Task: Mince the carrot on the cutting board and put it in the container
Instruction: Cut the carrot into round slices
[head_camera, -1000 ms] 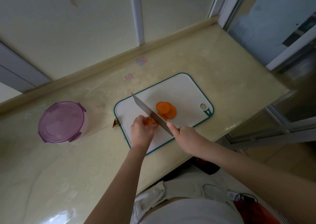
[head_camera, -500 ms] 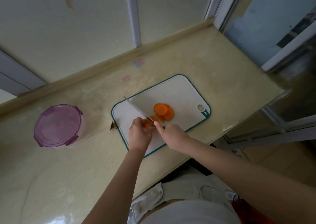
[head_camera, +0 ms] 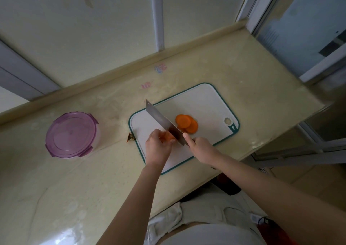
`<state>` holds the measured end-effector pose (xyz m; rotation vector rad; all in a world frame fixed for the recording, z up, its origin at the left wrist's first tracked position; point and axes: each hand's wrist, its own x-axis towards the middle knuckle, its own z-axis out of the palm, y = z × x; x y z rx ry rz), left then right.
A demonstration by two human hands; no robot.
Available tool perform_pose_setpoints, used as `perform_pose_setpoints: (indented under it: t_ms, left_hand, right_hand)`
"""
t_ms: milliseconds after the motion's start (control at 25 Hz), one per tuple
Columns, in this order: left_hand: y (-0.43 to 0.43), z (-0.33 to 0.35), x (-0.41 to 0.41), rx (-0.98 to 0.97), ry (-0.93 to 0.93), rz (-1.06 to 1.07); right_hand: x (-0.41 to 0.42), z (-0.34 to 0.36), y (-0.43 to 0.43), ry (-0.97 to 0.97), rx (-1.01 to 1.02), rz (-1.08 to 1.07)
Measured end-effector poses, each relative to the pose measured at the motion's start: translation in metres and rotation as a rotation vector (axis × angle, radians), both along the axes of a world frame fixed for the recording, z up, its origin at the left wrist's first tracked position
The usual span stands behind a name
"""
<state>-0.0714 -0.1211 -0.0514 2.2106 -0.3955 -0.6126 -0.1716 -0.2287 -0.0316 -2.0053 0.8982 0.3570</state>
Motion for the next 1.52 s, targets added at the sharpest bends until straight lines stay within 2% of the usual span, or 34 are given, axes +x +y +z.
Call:
perform_pose_setpoints:
  t_ms: [160, 360, 720, 1000, 1520]
  left_hand:
    - [0.001, 0.001, -0.001, -0.007, -0.002, 0.010]
    - [0.003, 0.005, -0.003, -0.059, 0.051, 0.067]
    - [0.009, -0.002, -0.010, -0.152, 0.079, 0.038]
    - [0.004, 0.005, -0.015, -0.109, 0.052, 0.098]
    - [-0.005, 0.012, -0.010, -0.016, 0.016, 0.064]
  right_hand:
    - [0.001, 0.002, -0.018, -0.010, -0.030, -0.070]
    - [-0.004, 0.013, -0.023, -0.038, 0.031, -0.158]
    - [-0.021, 0.038, 0.005, -0.021, 0.070, -0.079]
    - [-0.025, 0.047, 0.015, -0.069, 0.070, -0.125]
    - [-0.027, 0.052, 0.024, -0.003, 0.010, -0.083]
